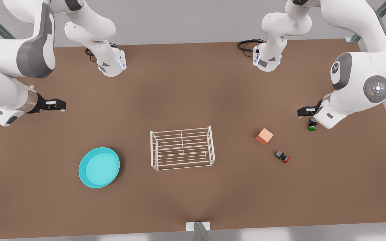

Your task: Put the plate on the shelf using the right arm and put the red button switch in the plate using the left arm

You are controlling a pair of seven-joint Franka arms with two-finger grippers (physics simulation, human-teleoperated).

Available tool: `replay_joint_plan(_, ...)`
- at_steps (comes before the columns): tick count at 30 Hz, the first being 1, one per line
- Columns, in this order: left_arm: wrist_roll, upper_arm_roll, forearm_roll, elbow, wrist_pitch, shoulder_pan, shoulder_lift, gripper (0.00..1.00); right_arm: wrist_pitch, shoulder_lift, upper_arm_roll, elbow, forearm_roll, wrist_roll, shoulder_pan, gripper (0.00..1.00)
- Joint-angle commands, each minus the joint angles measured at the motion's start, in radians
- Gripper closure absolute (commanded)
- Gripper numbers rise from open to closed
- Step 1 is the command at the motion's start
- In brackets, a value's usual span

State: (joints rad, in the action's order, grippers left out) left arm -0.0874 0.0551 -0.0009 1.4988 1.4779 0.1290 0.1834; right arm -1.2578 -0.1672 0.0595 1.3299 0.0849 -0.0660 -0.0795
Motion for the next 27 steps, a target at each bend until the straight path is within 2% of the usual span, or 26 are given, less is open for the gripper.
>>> replay_joint_plan(1,-0.034,0.0,0.001,0.003,0.024,0.0,-0.002,0.0,-0.028,-0.002,0.0,0.003,0.001,0.003,-0.002,0.0)
replay_joint_plan(3,-0.096,0.0,-0.001,0.006,0.064,0.004,0.051,0.0,-0.041,-0.161,0.006,-0.06,-0.031,-0.014,0.02,0.0)
replay_joint_plan(5,-0.389,0.005,0.001,0.006,0.295,0.014,0.238,0.0,-0.239,-0.294,0.006,-0.078,-0.114,-0.028,0.049,0.0)
replay_joint_plan(7,-0.561,0.041,-0.007,0.023,0.482,0.014,0.355,0.0,-0.413,-0.423,0.006,-0.08,-0.237,-0.118,0.124,0.0)
replay_joint_plan(9,-0.597,0.048,-0.008,0.083,0.548,0.012,0.322,0.0,-0.574,-0.52,0.006,-0.074,-0.304,-0.192,0.159,0.0)
replay_joint_plan(10,-0.504,0.048,-0.011,0.103,0.457,0.014,0.226,0.0,-0.627,-0.544,0.006,-0.071,-0.306,-0.207,0.167,0.0)
replay_joint_plan(11,-0.568,0.049,-0.008,0.107,0.43,0.032,0.226,0.0,-0.681,-0.561,0.008,-0.061,-0.304,-0.212,0.169,0.0)
replay_joint_plan(13,-0.591,0.049,-0.008,0.107,0.438,0.037,0.234,0.0,-0.735,-0.577,0.008,-0.055,-0.301,-0.212,0.169,0.0)
replay_joint_plan(19,-0.995,0.049,-0.036,0.12,0.525,0.053,0.281,0.0,-0.853,-0.591,0.006,0.041,-0.31,-0.212,0.17,0.0)
replay_joint_plan(27,-0.997,0.049,-0.024,0.146,0.605,0.058,0.334,0.0,-0.899,-0.673,0.005,0.052,-0.336,-0.212,0.204,0.0)
